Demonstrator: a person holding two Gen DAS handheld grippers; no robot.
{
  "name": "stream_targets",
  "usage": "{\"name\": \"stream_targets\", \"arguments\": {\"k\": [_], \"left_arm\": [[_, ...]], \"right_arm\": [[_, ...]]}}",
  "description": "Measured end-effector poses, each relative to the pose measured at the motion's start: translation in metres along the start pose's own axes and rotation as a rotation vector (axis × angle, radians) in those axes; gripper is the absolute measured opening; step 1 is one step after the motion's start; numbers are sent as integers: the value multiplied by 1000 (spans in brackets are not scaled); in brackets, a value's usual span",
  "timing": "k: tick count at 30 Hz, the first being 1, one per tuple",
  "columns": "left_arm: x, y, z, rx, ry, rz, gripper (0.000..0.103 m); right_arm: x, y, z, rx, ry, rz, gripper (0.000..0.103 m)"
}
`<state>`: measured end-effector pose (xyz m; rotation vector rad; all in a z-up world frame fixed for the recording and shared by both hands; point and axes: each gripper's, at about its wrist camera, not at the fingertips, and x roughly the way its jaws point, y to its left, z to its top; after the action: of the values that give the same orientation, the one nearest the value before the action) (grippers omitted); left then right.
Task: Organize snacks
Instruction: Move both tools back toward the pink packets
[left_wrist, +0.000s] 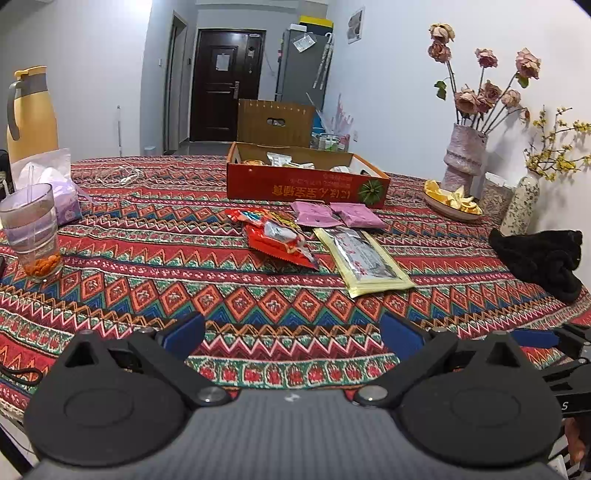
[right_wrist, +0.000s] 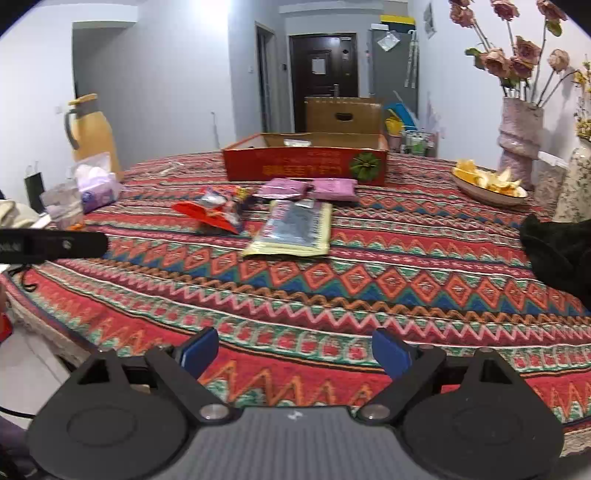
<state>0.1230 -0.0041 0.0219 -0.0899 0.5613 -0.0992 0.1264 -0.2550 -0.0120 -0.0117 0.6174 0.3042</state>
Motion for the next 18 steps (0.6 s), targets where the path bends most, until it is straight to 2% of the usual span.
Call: {"name": "stream_targets", "arguments": {"k": [6,18], "left_arm": [[12,2,9,-19,12,19,103],[69,-4,36,18,62,4,103]], "right_arm": [[5,-9,7,15,-11,-13,90],[51,-23,33,22,25,-12,90]]}}
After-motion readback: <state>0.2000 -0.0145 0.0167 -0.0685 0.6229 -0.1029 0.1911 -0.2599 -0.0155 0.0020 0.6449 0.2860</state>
